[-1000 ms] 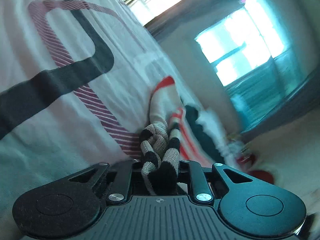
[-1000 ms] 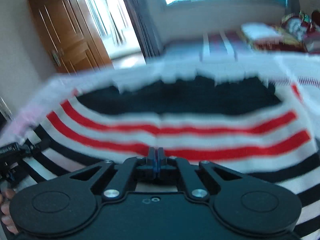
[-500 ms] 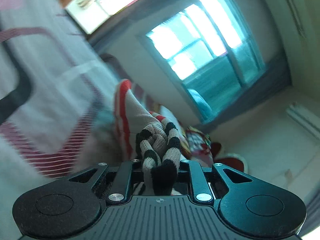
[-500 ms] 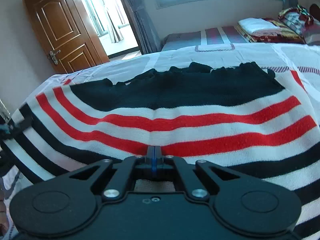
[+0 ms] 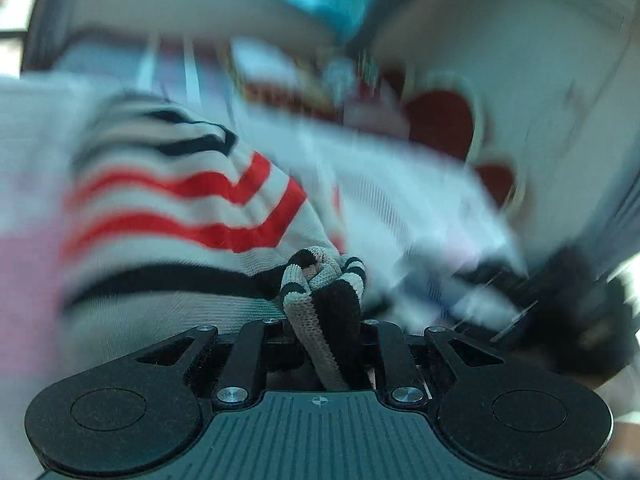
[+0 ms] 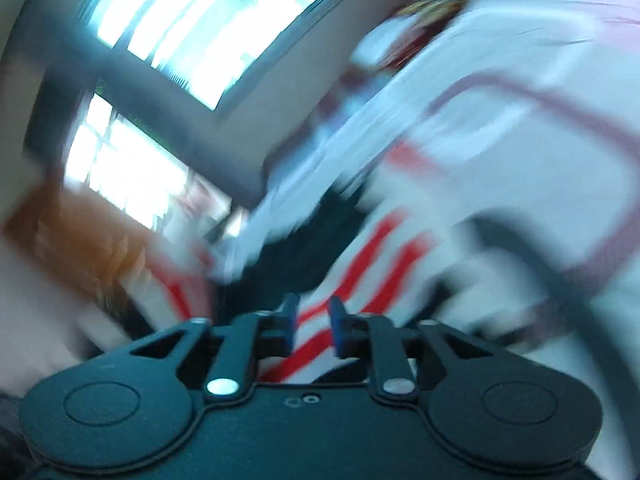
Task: Fold small clothes
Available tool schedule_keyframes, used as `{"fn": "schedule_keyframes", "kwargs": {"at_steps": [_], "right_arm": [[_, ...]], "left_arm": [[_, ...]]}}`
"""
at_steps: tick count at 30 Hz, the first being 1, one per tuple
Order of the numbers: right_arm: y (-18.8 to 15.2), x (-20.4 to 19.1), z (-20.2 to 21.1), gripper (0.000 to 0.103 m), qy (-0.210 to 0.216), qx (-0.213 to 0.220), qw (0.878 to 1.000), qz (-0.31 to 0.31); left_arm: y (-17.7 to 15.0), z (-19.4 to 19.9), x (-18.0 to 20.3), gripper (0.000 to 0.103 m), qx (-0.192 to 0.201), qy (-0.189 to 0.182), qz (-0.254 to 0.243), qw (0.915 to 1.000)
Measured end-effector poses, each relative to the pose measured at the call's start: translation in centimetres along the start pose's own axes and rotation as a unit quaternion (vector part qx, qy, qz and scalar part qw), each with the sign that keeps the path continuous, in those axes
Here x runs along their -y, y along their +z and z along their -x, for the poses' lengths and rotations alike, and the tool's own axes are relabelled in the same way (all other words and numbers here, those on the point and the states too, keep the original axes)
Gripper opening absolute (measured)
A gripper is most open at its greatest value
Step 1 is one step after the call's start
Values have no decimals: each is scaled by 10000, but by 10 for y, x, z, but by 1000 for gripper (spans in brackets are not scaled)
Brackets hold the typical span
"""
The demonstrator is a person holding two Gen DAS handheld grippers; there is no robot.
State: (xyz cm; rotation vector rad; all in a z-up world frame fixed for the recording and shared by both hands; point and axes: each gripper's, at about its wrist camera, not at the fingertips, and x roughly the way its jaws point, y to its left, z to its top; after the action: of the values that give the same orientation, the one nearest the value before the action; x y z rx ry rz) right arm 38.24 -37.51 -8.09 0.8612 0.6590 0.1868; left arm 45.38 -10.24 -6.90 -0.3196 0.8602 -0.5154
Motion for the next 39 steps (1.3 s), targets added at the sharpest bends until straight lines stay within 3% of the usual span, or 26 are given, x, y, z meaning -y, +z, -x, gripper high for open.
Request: {"fn": "schedule_keyframes", "kwargs": {"at_steps": [1,2,3,4,5,7,9,12,14,16,20,24,25,26,27,32,33,36,39], "right_arm": [[9,10,13,36,48,74,9997,-210],[16,17,24,44,114,146,9993,-328],[20,20,34,58,154,208,9989,-378],[23,21,42,65,208,241,9986,-422],[25,21,49,72,308,215,9984,-433],[24,19,56,72,431,98,9982,-400],[19,13,53,72,478,-150,9983,-297],[2,3,37,72,523,-693,9959,-241],[-10,-1,21,72,463,-944,9942,-241],[-17,-3,9,73,464,-1126,9920,-344],[-12,-6,-24,74,431,-1533,9863,-427],[-8,-23,-49,64,188,-1883,9819,-65],[-8,-31,-56,60,51,-1973,9802,152],[-10,-39,-60,48,-127,-2059,9772,511],[-13,-50,-64,31,-366,-2033,9726,1064],[-35,-91,-40,24,-354,-1275,9372,3226],[-34,-95,-29,23,-243,-1047,9343,3399],[-21,-94,4,23,118,-442,9404,3371],[-9,-71,14,23,-21,-233,9483,3165]], "left_arm": [[-7,-11,12,18,-41,130,-291,9995],[-13,-10,26,36,99,225,-587,9980],[-14,-5,34,66,113,122,-694,9974],[-15,6,41,74,151,-96,-735,9971],[-16,24,45,75,328,-198,-813,9960],[-18,61,47,75,613,-158,-924,9937],[-17,92,23,75,963,-4,-700,9929],[-12,113,-34,75,1212,935,-266,9879],[-11,115,-66,75,1121,1050,154,9880],[-12,108,-85,75,943,1186,180,9883],[-17,90,-97,75,868,1018,343,9904],[-23,78,-99,75,841,1005,353,9908],[-20,76,-99,75,883,1022,345,9902],[-15,76,-96,75,987,1051,341,9890],[-12,77,-98,75,1091,1091,353,9874],[3,52,-103,75,903,1053,369,9896],[6,49,-98,75,918,1010,291,9902],[11,39,-77,75,989,931,3,9907],[12,13,-55,75,726,1185,-380,9896]]}}
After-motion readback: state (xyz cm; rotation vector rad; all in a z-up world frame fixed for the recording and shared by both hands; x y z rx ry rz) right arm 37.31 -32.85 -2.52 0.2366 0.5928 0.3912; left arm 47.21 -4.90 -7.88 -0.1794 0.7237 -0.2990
